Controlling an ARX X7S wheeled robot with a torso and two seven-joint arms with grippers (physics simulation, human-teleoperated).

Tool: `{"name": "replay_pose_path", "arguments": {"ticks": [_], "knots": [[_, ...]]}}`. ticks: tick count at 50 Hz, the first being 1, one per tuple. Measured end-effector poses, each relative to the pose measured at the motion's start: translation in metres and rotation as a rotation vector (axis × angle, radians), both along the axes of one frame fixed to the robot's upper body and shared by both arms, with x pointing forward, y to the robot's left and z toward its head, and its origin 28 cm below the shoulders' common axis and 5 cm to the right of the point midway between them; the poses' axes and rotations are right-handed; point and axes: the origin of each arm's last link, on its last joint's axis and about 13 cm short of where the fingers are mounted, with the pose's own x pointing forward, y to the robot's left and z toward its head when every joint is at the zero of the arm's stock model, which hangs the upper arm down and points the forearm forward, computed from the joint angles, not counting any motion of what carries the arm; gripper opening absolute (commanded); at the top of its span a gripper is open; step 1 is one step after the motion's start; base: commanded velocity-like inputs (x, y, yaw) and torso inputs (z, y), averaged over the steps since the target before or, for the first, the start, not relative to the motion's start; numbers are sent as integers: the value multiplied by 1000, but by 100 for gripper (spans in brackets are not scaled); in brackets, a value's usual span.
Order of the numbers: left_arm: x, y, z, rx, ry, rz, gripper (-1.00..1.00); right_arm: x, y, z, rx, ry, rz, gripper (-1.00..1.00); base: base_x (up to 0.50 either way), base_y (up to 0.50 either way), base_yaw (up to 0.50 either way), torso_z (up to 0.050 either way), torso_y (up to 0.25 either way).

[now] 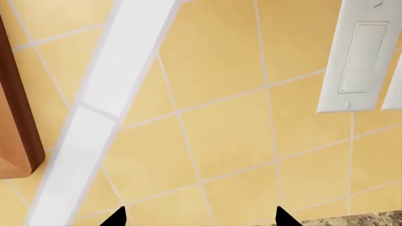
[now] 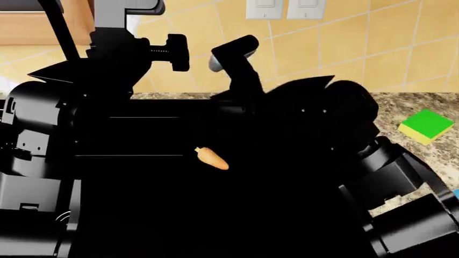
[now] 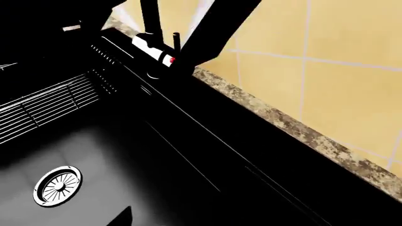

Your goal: Pick the carrot from the counter and place it in the sink. Then turn on the sink faucet.

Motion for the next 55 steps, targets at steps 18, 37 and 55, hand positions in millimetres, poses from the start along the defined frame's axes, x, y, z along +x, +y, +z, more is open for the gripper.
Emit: {"name": "replay_pose_path", "arguments": {"ticks": [18,37,55], "knots": [[-1,0,-3,8,-10,15,100,16,-19,43,196,-230,-267,100,0,0,0,0,0],[-5,15,13,131,-158,187,100,27,-56,68,299,-434,-540,100,0,0,0,0,0],[1,28,3,129,-139,246,100,27,-74,73,322,-462,-592,100,0,0,0,0,0]]}}
